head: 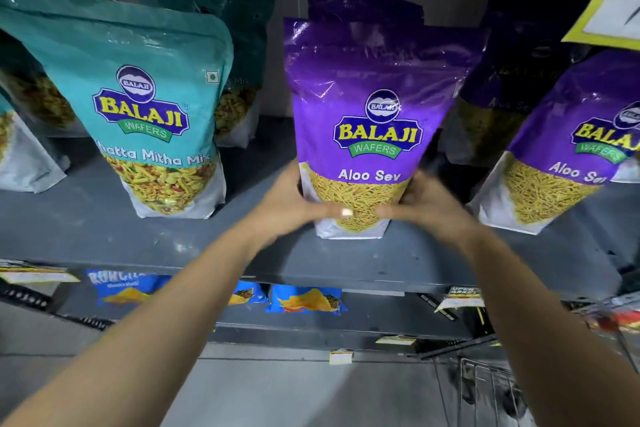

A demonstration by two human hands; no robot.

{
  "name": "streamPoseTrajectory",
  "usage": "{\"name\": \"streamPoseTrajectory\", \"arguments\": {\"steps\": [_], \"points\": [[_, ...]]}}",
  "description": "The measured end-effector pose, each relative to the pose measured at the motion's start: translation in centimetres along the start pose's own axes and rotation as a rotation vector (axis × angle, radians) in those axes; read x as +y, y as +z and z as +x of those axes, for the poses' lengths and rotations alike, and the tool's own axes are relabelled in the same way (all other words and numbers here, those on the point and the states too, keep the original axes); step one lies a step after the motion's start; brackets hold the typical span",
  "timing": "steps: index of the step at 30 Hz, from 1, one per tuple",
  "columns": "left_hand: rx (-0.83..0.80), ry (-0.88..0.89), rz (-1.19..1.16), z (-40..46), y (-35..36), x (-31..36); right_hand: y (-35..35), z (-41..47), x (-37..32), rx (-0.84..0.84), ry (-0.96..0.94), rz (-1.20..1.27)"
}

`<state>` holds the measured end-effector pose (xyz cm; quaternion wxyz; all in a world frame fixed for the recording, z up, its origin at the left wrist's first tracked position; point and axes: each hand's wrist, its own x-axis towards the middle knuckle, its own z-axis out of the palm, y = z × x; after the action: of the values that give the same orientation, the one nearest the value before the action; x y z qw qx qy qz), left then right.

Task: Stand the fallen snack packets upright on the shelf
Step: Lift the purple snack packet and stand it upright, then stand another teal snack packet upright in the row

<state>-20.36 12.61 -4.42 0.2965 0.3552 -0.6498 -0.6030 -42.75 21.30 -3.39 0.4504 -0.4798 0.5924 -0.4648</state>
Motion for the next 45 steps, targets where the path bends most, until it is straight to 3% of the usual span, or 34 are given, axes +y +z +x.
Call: {"name": "streamPoseTrajectory", "arguments": {"steps": [5, 14, 18, 20, 22, 23, 25, 28, 30, 34, 36, 45], "points": [[0.033, -0.052, 0.101, -1.9, 1.5, -2.1, 0.6, -2.5, 2.0, 0.079, 0.043, -0.049], [0.031, -0.074, 0.131, -4.9, 2.8, -2.0, 0.7, -6.0, 2.6, 0.055, 0.037, -0.029], [-0.022, 0.016, 0.069, -5.5, 1.9, -2.3, 1.5, -7.5, 1.6, 0.163, -0.084, 0.11], [0.133, 0.098, 0.017, -6.6, 0.3, -2.5, 2.4, -9.2, 1.3, 0.428, -0.209, 0.101], [0.403, 0.164, -0.022, -8.4, -2.4, -2.9, 3.8, -11.1, 1.2, 0.695, -0.309, -0.07], [0.536, 0.199, -0.017, -9.4, -4.2, -3.3, 5.0, -11.9, 1.1, 0.747, -0.342, -0.18], [0.731, 0.251, 0.044, -11.3, -8.5, -4.4, 8.8, -12.4, 0.4, 0.72, -0.394, -0.396], [0.818, 0.19, 0.216, -12.3, -15.4, -6.4, 15.9, -9.9, -0.6, 0.548, -0.477, -0.549], [0.713, 0.111, 0.254, -11.2, -19.6, -6.9, 20.2, -6.3, -0.7, 0.398, -0.48, -0.521], [0.268, 0.018, 0.169, -7.2, -24.2, -6.0, 26.2, 2.3, -2.0, 0.26, -0.234, -0.47], [0.144, 0.03, 0.224, -5.7, -25.3, -5.3, 27.8, 5.4, -3.2, 0.204, -0.109, -0.492], [0.095, 0.028, 0.274, -9.9, -24.1, -5.7, 28.1, 1.9, -1.8, 0.231, 0.023, -0.37]]}}
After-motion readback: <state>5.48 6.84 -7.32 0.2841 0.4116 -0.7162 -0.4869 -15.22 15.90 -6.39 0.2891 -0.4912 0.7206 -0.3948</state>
